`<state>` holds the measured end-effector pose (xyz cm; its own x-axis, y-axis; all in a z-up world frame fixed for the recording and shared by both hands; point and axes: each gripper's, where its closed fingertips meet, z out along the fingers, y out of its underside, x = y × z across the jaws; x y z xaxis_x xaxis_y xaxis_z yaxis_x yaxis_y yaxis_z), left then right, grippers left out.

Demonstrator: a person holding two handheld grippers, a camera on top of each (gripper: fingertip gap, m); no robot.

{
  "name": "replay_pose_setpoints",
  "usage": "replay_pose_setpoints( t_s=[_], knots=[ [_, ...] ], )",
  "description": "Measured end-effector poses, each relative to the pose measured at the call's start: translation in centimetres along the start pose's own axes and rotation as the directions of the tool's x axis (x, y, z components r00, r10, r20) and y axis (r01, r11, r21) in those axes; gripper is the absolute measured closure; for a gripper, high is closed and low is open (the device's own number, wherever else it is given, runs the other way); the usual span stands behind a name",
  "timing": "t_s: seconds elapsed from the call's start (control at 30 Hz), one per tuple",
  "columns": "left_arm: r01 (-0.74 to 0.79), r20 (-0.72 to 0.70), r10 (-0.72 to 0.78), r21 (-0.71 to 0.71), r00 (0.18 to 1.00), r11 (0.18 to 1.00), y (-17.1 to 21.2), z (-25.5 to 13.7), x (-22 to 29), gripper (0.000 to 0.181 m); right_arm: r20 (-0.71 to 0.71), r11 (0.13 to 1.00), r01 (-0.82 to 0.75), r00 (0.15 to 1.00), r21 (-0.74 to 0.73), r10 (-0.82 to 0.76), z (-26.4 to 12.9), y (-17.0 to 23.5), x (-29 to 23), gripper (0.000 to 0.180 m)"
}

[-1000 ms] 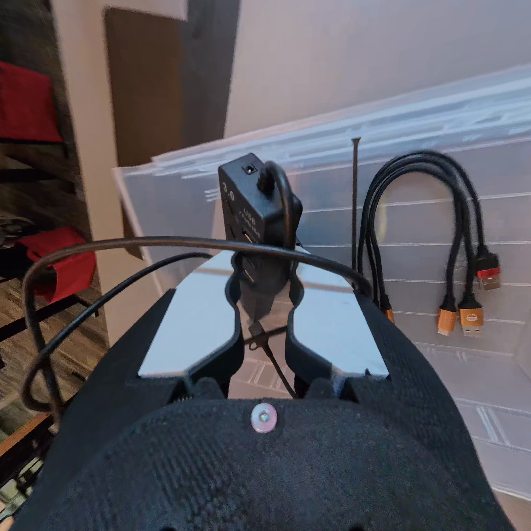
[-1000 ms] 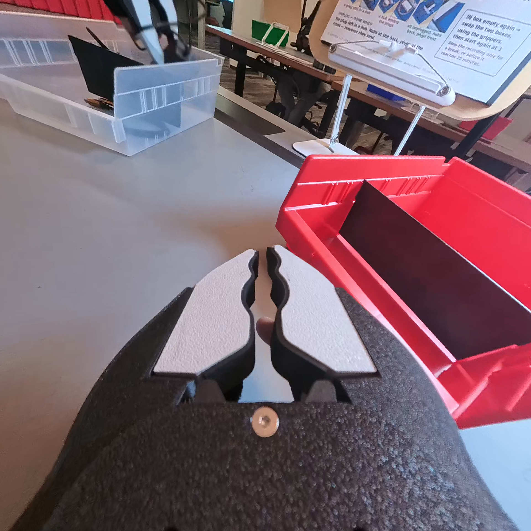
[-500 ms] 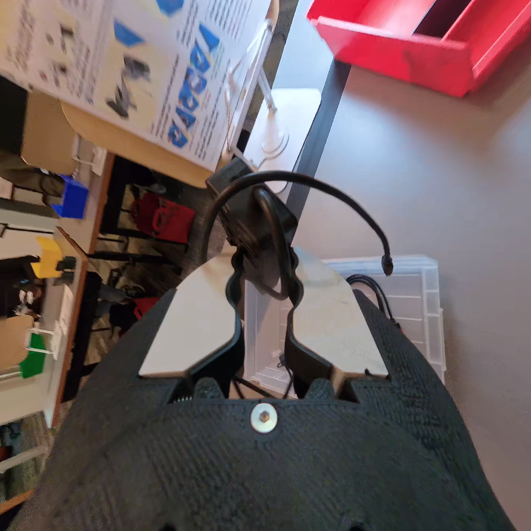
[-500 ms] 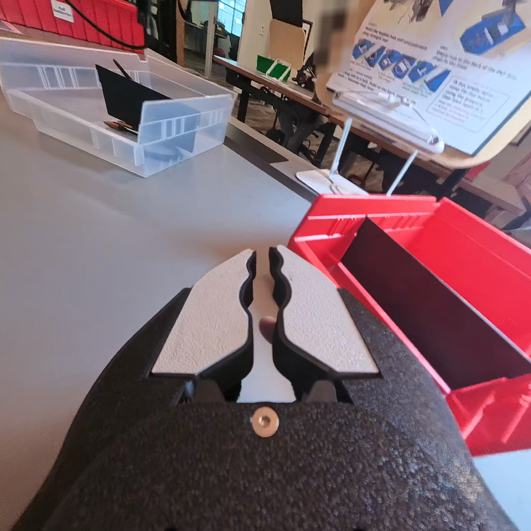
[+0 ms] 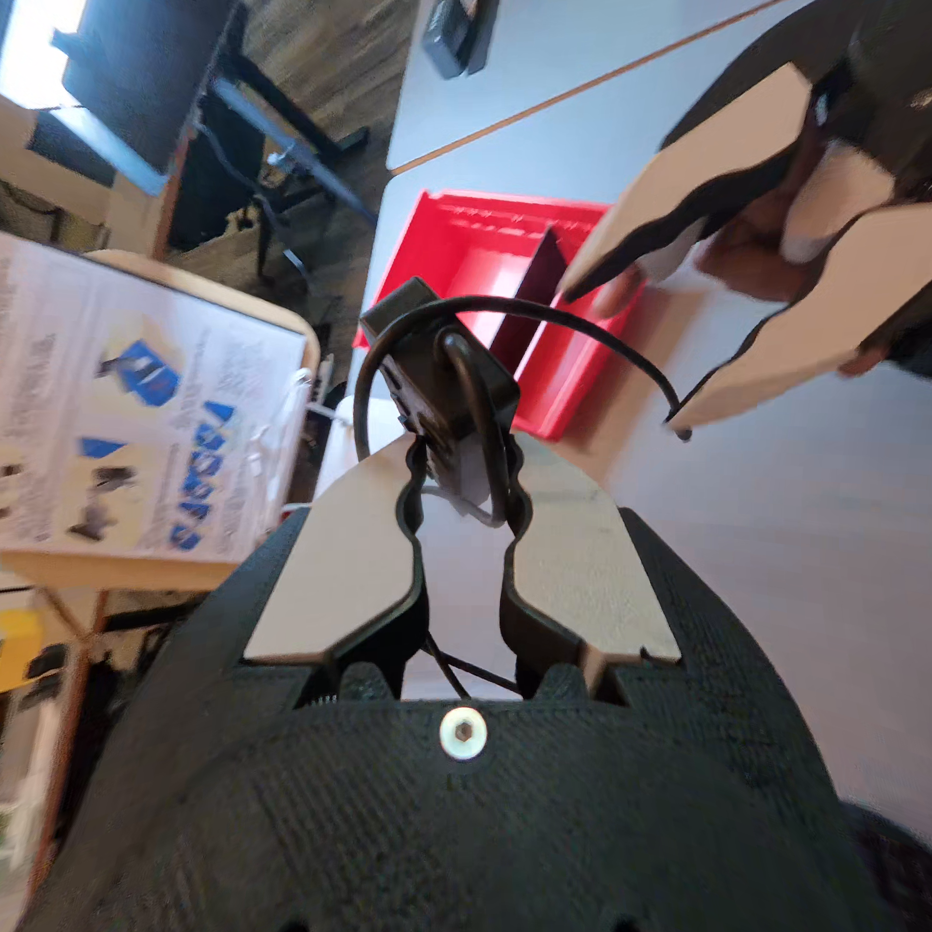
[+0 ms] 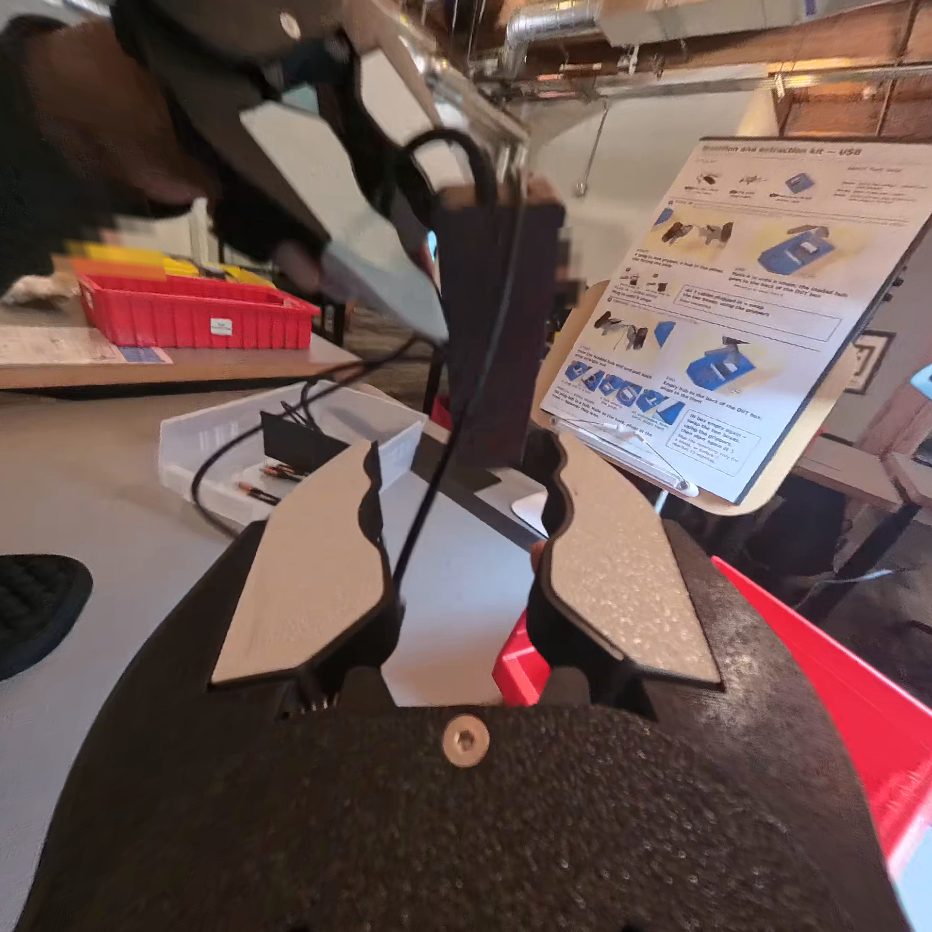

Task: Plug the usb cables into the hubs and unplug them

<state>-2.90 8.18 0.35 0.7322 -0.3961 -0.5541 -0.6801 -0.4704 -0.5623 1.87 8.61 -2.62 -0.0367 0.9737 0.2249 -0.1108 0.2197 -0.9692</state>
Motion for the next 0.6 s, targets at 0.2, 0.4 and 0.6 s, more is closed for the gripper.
replay_pose_setpoints(
  t_s=[0.2,0.4,0.6],
  knots=[
    [0.115,-0.048,-0.112,0.082,0.993,0.990,0.2,5.0,6.4,0.151,-0.040,0.951,0.181,0.980,-0.249,-0.197,0.9,5.8,0.5,0.112],
    [0.208,-0.165,-0.183,0.152,0.969,0.966,1.8,5.8,10.5,0.151,0.197,0.964,0.144,0.975,-0.224,-0.100,1.9,10.3,-2.3,0.119],
    [0.273,-0.368,-0.155,0.295,0.917,0.916,3.2,2.2,13.3,0.151,0.368,0.990,0.095,0.929,-0.107,-0.049,1.1,11.1,-4.9,0.120]
  ],
)
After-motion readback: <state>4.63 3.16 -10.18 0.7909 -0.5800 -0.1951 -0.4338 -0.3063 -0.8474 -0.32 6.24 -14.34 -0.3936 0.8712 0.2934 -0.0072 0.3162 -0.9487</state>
